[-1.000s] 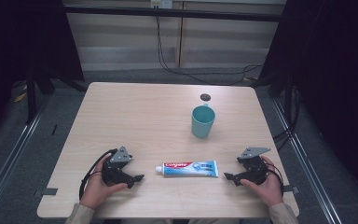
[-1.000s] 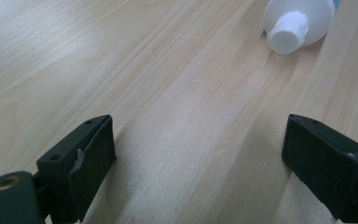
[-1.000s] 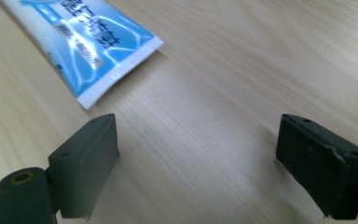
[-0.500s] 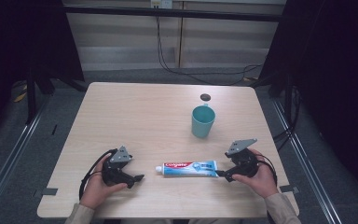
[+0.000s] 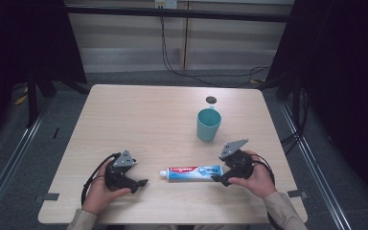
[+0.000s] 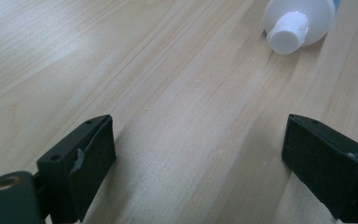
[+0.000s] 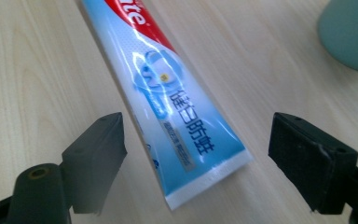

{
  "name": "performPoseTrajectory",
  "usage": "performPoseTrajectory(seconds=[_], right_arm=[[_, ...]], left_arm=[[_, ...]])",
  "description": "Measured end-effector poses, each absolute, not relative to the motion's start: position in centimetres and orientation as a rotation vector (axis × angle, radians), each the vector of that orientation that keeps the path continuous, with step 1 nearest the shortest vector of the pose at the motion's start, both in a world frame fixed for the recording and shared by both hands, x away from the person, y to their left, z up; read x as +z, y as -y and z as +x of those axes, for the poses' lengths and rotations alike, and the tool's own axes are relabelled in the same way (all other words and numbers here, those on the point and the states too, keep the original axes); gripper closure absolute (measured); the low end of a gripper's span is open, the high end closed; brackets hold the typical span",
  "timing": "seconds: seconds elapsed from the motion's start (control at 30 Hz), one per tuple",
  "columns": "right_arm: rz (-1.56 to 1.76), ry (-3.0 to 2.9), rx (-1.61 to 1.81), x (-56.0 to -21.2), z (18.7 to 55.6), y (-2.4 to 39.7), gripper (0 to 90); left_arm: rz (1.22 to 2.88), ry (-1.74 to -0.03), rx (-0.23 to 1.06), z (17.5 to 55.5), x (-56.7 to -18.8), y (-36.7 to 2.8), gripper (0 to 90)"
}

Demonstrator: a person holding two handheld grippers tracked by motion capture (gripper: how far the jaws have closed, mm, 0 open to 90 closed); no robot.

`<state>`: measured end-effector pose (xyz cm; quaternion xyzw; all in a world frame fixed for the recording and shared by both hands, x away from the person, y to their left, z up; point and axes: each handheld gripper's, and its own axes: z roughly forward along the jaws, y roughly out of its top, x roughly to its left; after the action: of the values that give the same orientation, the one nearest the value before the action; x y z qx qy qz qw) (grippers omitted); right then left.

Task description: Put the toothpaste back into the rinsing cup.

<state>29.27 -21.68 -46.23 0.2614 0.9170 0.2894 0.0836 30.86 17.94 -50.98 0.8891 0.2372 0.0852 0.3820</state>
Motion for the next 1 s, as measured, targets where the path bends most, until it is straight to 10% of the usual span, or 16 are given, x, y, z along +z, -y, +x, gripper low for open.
performPoseTrajectory(seconds=[1.0], right_arm=[[0.617,-2.950,0.607,-47.7,31.0,17.0,23.8]], left_arm=[[2.272,-0.601,0.219,30.9,-51.0,-18.0,9.3]])
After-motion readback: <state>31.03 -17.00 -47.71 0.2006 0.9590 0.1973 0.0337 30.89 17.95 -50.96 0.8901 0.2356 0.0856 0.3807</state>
